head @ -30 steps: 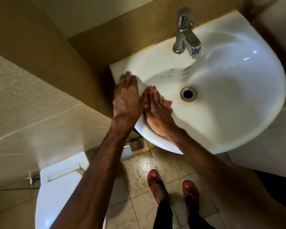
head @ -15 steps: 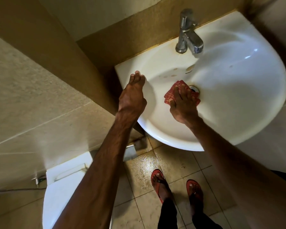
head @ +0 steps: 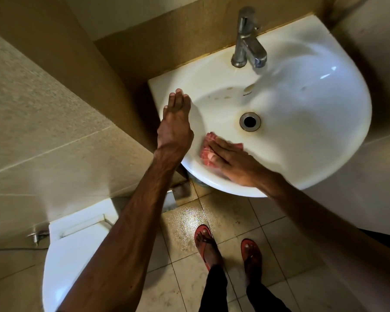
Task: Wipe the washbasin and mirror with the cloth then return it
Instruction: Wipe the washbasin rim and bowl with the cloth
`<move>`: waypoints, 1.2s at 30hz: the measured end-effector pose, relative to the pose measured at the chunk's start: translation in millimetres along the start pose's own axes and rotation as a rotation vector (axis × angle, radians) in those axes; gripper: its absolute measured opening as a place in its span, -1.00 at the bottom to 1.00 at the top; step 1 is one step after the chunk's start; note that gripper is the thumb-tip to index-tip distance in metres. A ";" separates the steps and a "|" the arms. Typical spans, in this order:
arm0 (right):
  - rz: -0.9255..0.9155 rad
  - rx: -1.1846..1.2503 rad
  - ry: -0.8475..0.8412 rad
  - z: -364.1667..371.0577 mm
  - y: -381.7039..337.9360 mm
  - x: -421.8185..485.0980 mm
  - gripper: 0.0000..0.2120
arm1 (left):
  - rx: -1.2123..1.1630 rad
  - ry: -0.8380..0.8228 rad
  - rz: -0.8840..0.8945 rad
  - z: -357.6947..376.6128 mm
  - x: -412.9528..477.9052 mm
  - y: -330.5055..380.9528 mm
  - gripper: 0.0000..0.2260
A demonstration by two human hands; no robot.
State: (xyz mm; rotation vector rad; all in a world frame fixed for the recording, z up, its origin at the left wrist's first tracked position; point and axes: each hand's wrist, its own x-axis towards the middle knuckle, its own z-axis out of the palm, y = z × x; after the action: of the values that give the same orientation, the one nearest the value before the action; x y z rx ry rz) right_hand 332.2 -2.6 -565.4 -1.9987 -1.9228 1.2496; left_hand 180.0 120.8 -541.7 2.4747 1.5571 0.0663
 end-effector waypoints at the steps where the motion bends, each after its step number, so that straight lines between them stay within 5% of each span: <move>1: 0.017 -0.046 0.034 -0.2 14.0 10.4 -0.46 | -0.008 0.003 -0.002 1.3 -0.6 -0.2 -0.26; 6: 0.136 -0.144 0.150 -15.3 63.7 54.9 -0.44 | -0.029 -0.003 -0.010 3.9 -2.3 -1.7 -0.26; 12: 0.145 -0.156 0.115 -5.7 32.8 34.7 -0.48 | 0.018 -0.011 -0.010 2.4 0.4 1.0 -0.27; 19: 0.018 0.307 -0.044 -2.2 -25.0 -37.8 -0.54 | 0.010 -0.001 -0.014 -1.0 -4.6 0.7 -0.26; 26: -0.092 0.054 -0.083 -10.1 -23.9 -78.9 -0.44 | -0.032 0.049 -0.024 8.6 -8.7 -2.8 -0.23; 36: 0.056 -0.240 -0.018 -34.7 66.1 30.3 -0.42 | -0.087 0.002 -0.026 6.0 -4.9 -6.3 -0.22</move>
State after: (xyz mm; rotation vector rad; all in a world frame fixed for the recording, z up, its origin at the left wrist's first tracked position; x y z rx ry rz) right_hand 401.1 26.3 -595.6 -2.1726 -2.1297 1.0971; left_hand 173.2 118.1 -548.4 2.3887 1.5527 0.1301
